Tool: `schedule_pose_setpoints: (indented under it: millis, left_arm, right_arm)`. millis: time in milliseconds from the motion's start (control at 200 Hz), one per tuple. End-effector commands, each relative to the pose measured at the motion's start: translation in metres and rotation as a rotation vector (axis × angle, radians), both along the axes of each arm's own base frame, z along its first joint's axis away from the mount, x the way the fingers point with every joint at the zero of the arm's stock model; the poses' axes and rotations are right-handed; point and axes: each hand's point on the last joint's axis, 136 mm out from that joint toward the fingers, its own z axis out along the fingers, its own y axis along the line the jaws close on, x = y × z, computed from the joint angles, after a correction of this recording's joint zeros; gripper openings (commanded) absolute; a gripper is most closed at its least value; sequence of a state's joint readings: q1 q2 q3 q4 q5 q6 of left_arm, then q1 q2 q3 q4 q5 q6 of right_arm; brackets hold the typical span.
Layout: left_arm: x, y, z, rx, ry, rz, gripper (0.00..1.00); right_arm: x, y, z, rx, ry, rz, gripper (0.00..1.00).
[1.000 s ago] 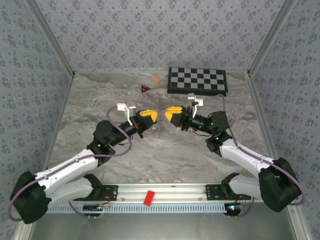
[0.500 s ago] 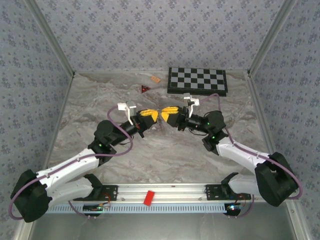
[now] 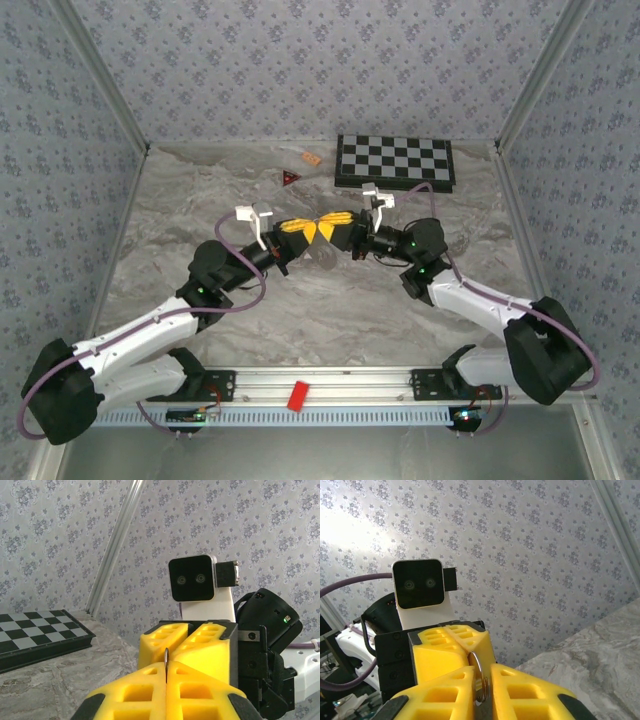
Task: Put the keys on the keyring
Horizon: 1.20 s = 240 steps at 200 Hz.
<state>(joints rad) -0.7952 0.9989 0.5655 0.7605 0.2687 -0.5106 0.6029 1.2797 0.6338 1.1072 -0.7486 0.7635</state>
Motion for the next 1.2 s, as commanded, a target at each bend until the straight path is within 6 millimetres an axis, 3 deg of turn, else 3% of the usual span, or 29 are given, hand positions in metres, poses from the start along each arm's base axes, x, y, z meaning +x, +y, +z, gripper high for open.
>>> schedule_pose_setpoints:
  millis: [0,105,190,415,455,485,565,695,860,1194]
  left_arm:
    - [-0.006,0.001,0.026,-0.059,-0.054,-0.012,0.0]
    - [-0.006,0.001,0.026,-0.06,-0.055,-0.013,0.0]
    - [-0.006,0.001,0.026,-0.059,-0.057,-0.012,0.0]
    - [-0.003,-0.002,0.021,-0.022,-0.027,-0.01,0.0]
    - [-0.001,-0.001,0.02,-0.005,-0.016,-0.004,0.1]
    - [0.0,0.0,0.019,0.007,-0.01,0.004,0.23]
    - [0.003,0.007,0.017,0.026,0.0,0.047,0.38]
    - [0.014,0.023,0.009,0.072,0.039,0.156,0.48]
    - [0.017,0.026,0.001,0.098,0.059,0.179,0.52]
    - [0.019,0.011,-0.003,0.117,0.096,0.128,0.52]
  right_arm:
    - [-0.009,0.001,0.02,0.041,-0.056,0.044,0.13]
    - [-0.01,0.002,0.019,0.036,-0.055,0.055,0.11]
    - [-0.012,0.003,0.018,0.034,-0.053,0.063,0.0]
    - [-0.01,-0.002,0.017,0.019,-0.056,0.042,0.0]
    - [-0.008,-0.003,0.016,0.012,-0.053,0.03,0.0]
    - [-0.006,-0.005,0.014,0.005,-0.049,0.018,0.0]
    - [-0.001,-0.008,0.01,-0.022,-0.038,-0.026,0.0]
    - [0.002,-0.014,0.007,-0.047,-0.048,-0.1,0.0]
    - [0.004,-0.016,0.003,-0.054,-0.03,-0.126,0.0]
    - [0.007,-0.013,-0.004,-0.09,-0.055,-0.164,0.0]
